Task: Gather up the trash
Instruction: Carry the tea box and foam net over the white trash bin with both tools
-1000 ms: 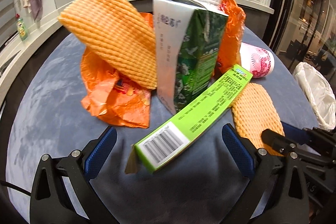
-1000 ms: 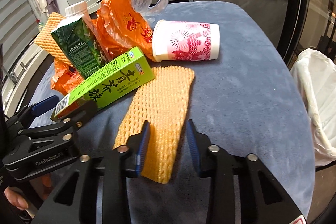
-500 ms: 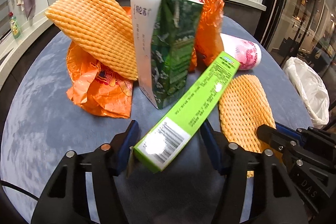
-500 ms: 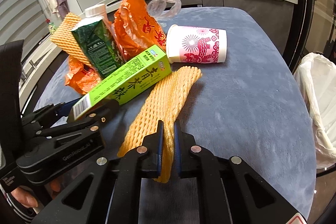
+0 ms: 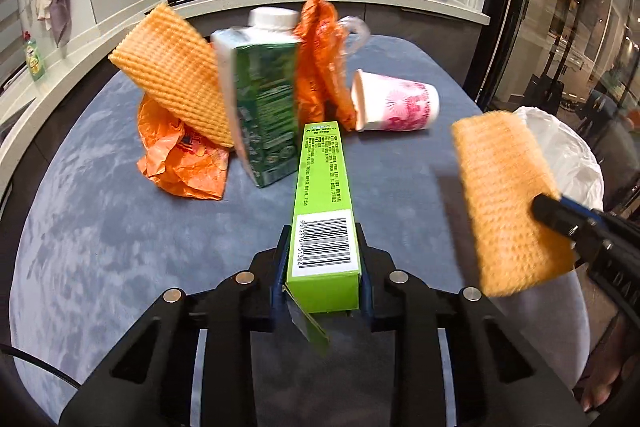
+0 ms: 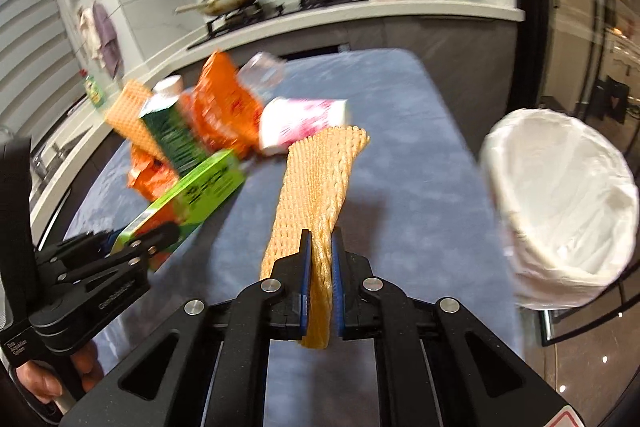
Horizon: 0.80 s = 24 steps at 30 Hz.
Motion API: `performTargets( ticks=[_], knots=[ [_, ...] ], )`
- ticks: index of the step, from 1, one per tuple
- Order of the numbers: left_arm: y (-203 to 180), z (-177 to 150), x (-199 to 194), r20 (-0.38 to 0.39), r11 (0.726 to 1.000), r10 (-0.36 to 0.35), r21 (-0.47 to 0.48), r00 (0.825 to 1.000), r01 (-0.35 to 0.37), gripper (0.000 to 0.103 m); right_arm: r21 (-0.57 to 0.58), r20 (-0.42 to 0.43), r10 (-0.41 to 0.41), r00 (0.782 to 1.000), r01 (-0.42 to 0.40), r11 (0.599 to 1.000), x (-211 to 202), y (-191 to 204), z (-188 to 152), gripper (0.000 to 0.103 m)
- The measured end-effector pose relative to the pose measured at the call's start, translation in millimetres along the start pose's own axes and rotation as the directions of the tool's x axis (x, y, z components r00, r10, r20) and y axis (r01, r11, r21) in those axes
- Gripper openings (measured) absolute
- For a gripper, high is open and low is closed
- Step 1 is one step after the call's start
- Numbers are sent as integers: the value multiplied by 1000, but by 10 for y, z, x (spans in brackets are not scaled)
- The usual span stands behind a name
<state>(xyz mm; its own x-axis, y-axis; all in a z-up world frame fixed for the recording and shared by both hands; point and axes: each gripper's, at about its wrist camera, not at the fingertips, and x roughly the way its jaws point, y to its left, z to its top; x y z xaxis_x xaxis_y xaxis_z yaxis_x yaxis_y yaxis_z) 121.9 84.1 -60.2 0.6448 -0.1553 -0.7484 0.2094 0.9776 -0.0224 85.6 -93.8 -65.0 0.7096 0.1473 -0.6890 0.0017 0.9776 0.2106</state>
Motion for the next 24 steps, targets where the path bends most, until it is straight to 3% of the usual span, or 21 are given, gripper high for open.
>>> performTargets(
  ticks=[14, 24],
  knots=[
    [-448, 22, -225, 17, 997, -31, 64, 999, 30, 27, 110, 82, -108, 991, 98, 989, -418, -670, -29, 9],
    [-1349, 258, -335, 73, 963, -160, 230, 984, 139, 27, 246, 126, -299, 946, 262, 933, -607, -1485, 86, 9]
  ],
)
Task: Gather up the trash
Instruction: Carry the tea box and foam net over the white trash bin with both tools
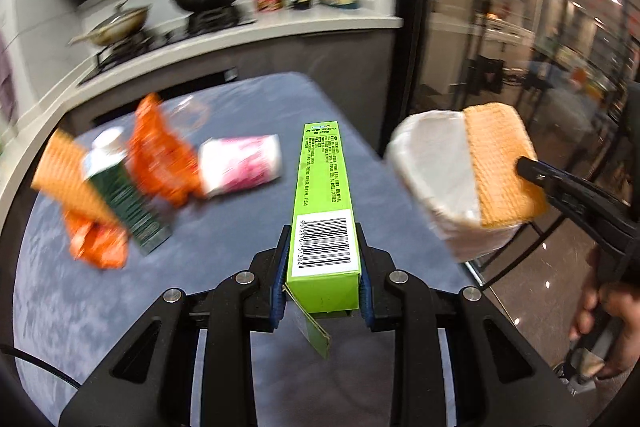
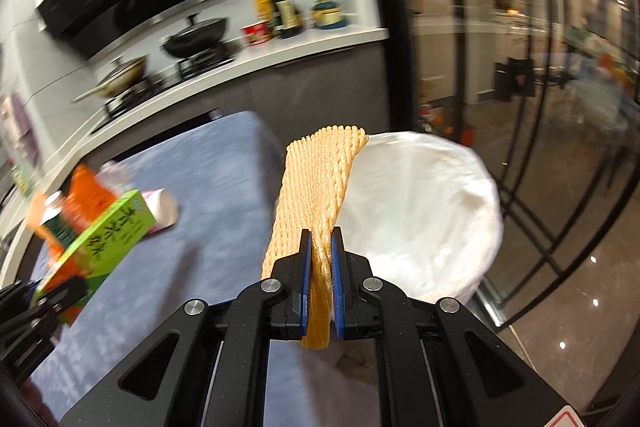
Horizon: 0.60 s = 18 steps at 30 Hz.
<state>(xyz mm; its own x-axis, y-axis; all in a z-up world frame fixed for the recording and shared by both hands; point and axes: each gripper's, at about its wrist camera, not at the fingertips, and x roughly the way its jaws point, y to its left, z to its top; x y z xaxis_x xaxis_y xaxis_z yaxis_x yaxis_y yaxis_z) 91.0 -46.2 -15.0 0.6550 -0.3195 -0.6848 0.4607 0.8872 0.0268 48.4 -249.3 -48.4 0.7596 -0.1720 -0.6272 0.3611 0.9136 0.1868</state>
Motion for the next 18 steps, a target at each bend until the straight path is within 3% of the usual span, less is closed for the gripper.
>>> performTargets(
  ticks=[8, 18],
  knots=[
    [-679, 226, 342, -5, 990, -110, 91, 994, 110, 27, 34, 0, -99, 995, 99, 994, 236, -473, 162, 9],
    [-1083, 376, 868, -67, 984, -116, 128, 991, 124, 27, 92, -56, -127, 990, 131, 987, 589, -792, 130, 9]
  ],
)
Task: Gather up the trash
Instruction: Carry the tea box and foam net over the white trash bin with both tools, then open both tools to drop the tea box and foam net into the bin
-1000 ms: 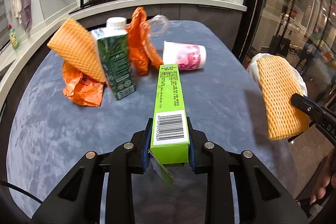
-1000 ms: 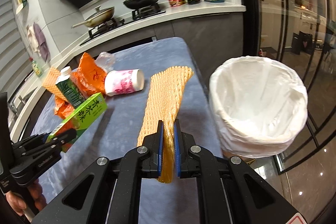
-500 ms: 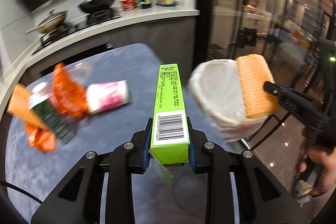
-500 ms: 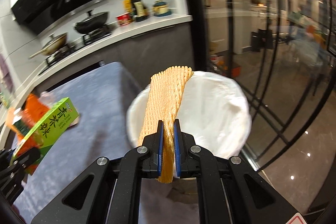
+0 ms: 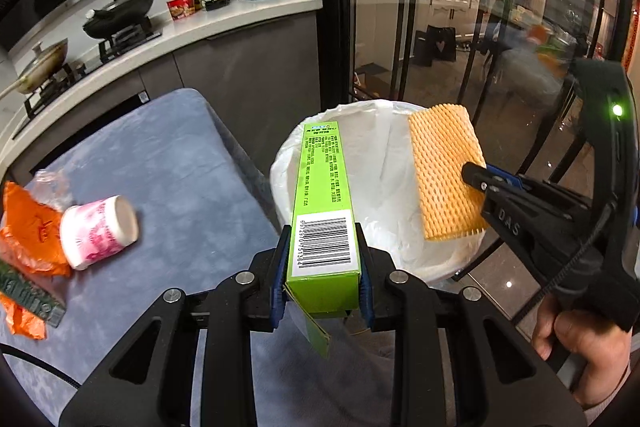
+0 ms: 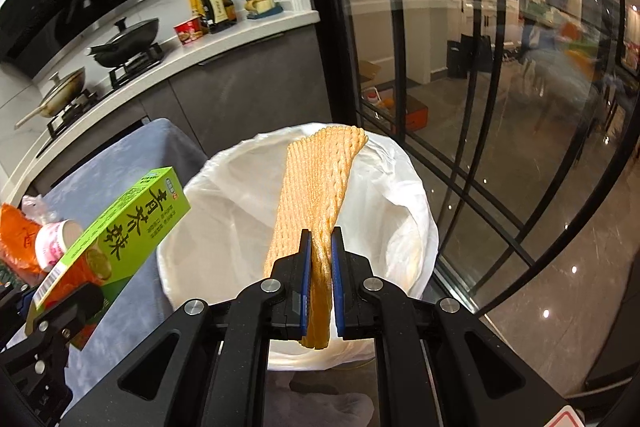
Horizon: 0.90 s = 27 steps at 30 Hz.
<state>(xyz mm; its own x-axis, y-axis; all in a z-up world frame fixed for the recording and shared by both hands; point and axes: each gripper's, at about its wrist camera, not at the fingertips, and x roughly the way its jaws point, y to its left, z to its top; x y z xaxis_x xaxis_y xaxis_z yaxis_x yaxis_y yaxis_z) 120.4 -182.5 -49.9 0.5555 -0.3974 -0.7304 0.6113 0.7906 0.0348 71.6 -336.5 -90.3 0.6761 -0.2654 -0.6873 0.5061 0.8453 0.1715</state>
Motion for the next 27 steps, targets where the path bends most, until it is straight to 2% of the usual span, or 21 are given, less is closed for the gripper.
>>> performTargets(
  ticks=[8, 9, 11, 13, 15, 18, 20, 27],
  knots=[
    [-98, 83, 198, -26, 1000, -19, 21, 999, 19, 29, 30, 7, -31, 999, 31, 999, 35, -166, 13, 13],
    [-96, 95, 204, -24, 1000, -17, 21, 1000, 18, 31, 35, 9, -33, 999, 33, 999, 22, -184, 16, 14],
    [-91, 104, 198, -18, 1000, -9, 19, 1000, 9, 45, 41, 10, -34, 999, 34, 999, 14, -206, 24, 14],
    [-85, 119, 194, -7, 1000, -4, 13, 1000, 4, 51, 48, 14, -27, 1000, 26, 999, -2, -217, 27, 15],
    [-46, 129, 189, -5, 1000, 1, 3, 1000, -1, 52, 42, 18, -24, 1000, 23, 999, -10, -204, 35, 17],
    [30, 141, 161, -2, 1000, 14, -14, 1000, -14, 53, 32, 33, -14, 999, 13, 999, -56, -153, 59, 25],
    [97, 136, 118, 6, 999, 24, -27, 1000, -24, 58, 28, 49, -6, 999, 5, 1000, -109, -127, 70, 30],
    [395, 82, -126, 38, 993, 84, -89, 996, -80, 62, 12, 95, 29, 995, -31, 999, -339, 22, 137, 32]
  ],
)
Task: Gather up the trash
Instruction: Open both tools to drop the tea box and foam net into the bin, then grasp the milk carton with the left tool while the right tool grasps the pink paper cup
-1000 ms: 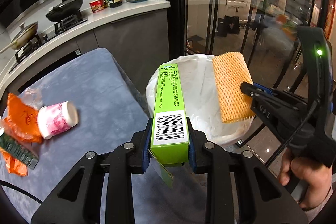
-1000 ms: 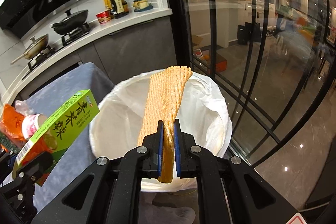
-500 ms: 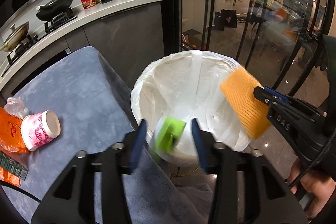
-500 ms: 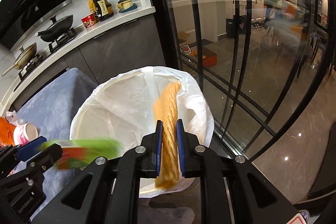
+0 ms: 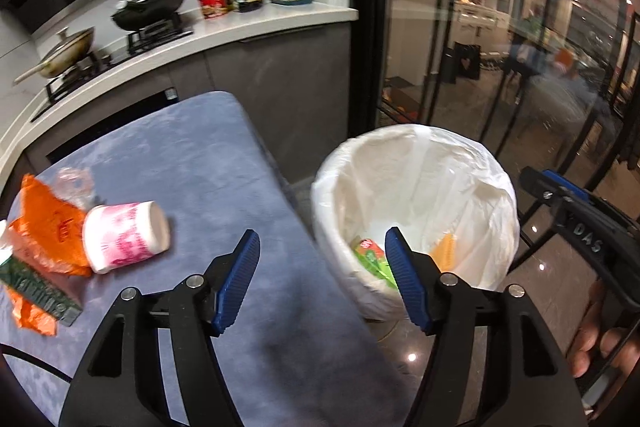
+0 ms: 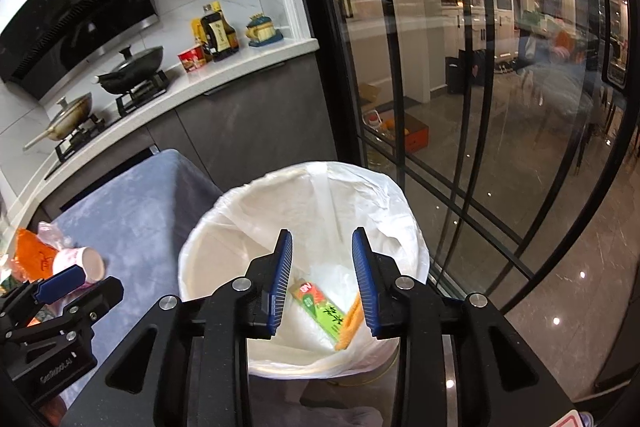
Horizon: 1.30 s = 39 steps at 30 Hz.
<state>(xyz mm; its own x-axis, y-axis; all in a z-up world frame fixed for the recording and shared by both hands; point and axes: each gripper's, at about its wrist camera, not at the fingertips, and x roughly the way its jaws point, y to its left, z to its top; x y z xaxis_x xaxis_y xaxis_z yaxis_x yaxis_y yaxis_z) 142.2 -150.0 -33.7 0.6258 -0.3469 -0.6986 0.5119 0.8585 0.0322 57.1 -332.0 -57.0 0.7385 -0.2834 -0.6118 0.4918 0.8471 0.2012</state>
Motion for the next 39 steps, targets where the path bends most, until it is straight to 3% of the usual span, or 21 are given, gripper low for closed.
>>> performTargets(
  ticks=[4, 13, 18, 24, 29, 39],
  knots=[
    [260, -79, -135, 11, 998, 47, -47, 999, -46, 69, -19, 11, 30, 999, -30, 999, -125, 157, 5, 35],
    [938, -329, -433, -14, 970, 181, -160, 983, -181, 69, -91, 8, 122, 993, -121, 989, -311, 675, -136, 45],
    [1290, -464, -623, -22, 942, 264, -209, 964, -263, 70, -139, -4, 172, 985, -171, 975, -379, 998, -200, 49],
    [1682, -591, -814, -24, 900, 352, -265, 936, -346, 82, -187, -38, 223, 974, -226, 956, -387, 1373, -319, 53],
    [1996, -659, -864, -34, 862, 397, -329, 917, -386, 91, -221, -58, 249, 967, -256, 941, -398, 1664, -412, 58],
    [2283, -672, -603, -68, 832, 417, -373, 906, -411, 92, -243, -108, 277, 955, -296, 924, -287, 2064, -521, 59]
  ],
)
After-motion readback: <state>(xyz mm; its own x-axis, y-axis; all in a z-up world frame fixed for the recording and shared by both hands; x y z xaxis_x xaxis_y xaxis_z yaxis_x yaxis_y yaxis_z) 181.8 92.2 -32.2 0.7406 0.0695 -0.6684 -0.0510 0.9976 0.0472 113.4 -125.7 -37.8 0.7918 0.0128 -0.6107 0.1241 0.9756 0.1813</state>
